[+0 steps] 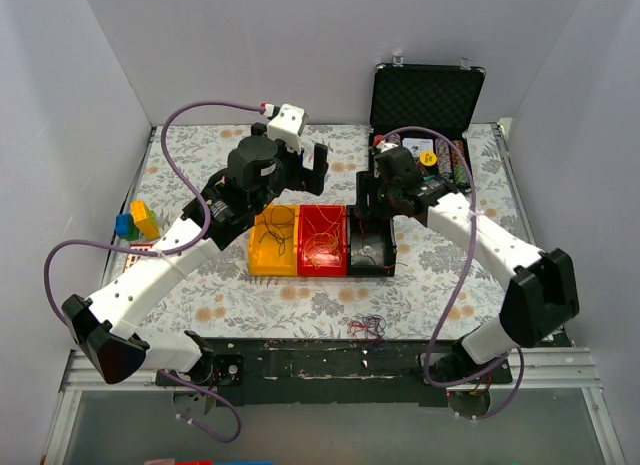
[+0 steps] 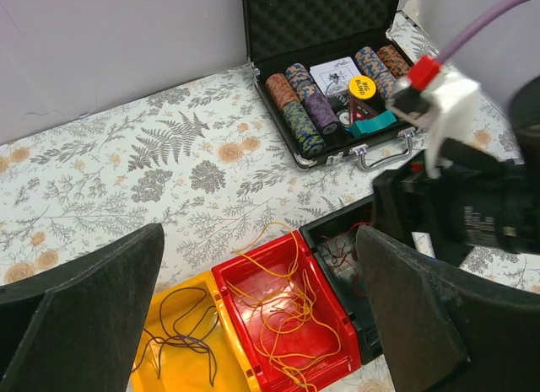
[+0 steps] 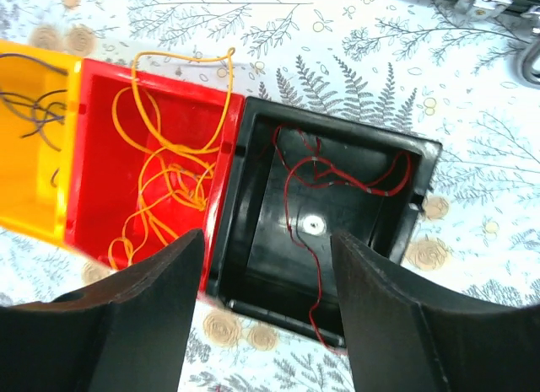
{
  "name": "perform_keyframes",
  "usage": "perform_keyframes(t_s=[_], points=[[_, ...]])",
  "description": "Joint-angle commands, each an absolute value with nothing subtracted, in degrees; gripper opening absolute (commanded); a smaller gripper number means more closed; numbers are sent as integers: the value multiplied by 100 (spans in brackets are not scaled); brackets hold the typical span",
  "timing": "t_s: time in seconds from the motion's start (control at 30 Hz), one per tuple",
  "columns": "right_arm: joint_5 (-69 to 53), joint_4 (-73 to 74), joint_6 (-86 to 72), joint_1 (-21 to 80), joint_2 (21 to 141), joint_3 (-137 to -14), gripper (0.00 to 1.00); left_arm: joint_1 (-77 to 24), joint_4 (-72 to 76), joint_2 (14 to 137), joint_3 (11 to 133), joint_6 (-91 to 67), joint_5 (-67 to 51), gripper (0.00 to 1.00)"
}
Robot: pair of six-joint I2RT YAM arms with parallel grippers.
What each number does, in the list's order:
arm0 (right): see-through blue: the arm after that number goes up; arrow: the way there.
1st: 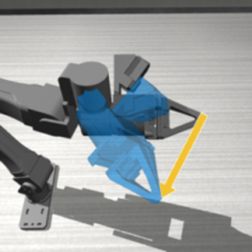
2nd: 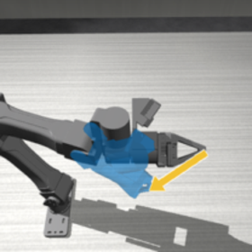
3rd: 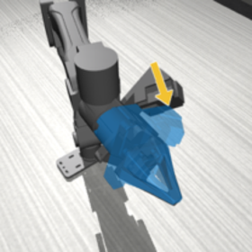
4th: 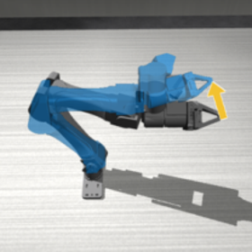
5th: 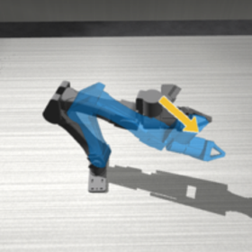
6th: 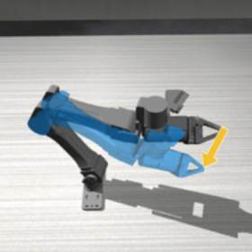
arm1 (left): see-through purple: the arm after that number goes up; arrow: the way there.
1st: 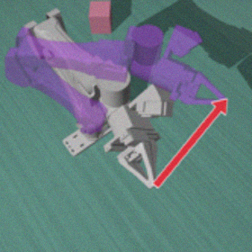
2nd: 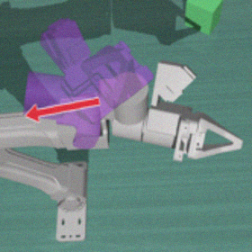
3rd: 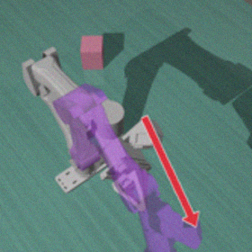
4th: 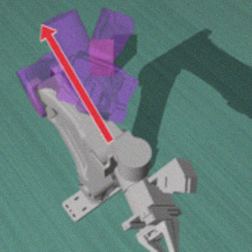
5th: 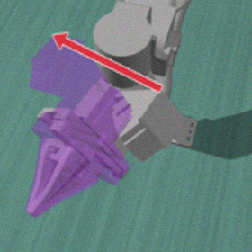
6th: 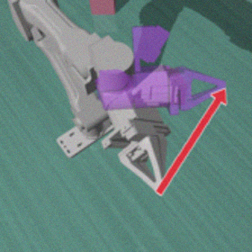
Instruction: Untangle the cables
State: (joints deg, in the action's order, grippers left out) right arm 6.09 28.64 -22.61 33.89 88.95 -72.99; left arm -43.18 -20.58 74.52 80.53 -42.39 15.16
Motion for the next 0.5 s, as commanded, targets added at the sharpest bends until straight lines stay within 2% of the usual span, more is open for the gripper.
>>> perform_keyframes(t_s=[0.0,0.3,0.47], points=[[764,3181,-2417,3410,7930,-6962,71,-4280,-2100,7392,8288,-4157,1424,98],[186,2804,-2400,3454,6048,-4564,71,-4280,-2171,7471,8411,-4043,1081,98],[342,2611,-2347,3454,5704,-3974,75,-4289,-2390,7673,8534,-4025,827,98]])
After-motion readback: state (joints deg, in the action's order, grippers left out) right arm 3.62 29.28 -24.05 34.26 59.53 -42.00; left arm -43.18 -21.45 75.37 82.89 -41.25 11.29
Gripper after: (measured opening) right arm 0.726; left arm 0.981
